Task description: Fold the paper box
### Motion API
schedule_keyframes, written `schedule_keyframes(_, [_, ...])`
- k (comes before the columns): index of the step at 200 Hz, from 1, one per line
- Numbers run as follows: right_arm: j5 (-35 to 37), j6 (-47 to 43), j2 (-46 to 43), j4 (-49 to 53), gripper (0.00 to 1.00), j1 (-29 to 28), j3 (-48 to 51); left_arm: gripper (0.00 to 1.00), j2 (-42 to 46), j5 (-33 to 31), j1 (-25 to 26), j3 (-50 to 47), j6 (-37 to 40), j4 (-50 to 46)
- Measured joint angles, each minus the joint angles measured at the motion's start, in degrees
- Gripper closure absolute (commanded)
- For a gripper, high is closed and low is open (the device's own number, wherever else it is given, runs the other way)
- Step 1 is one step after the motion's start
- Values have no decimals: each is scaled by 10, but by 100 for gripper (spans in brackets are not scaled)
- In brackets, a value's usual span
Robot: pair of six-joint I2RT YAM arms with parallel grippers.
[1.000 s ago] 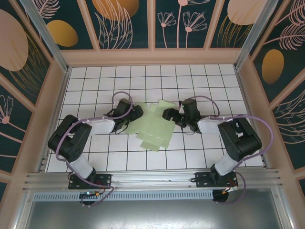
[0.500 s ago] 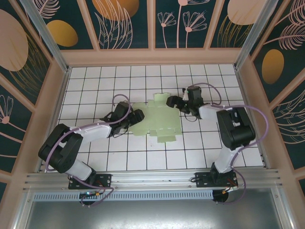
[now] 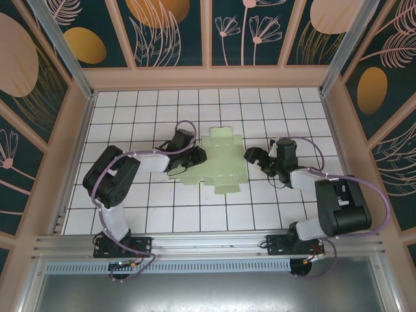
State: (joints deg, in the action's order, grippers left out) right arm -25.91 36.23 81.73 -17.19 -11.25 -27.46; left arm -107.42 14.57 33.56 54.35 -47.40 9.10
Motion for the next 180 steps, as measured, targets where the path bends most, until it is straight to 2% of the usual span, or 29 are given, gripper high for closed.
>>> schedule_keyframes(31, [-36, 4, 8, -30, 10, 0, 2, 81, -6, 0, 0, -11, -15, 19])
schedule_keyframes(48, [-54, 8, 24, -50, 14, 0, 2, 80, -3, -4, 0, -23, -23, 39])
schedule_keyframes(93, [-105, 19, 78, -99, 39, -2, 0, 80, 0, -11, 0, -42, -35, 73])
schedule_keyframes(128, [-130, 30, 106, -141, 52, -2, -3, 80, 0, -11, 0, -45, -42, 82])
schedule_keyframes(180, [-158, 33, 147, -181, 79, 0, -12, 80, 0, -11, 0, -49, -48, 90])
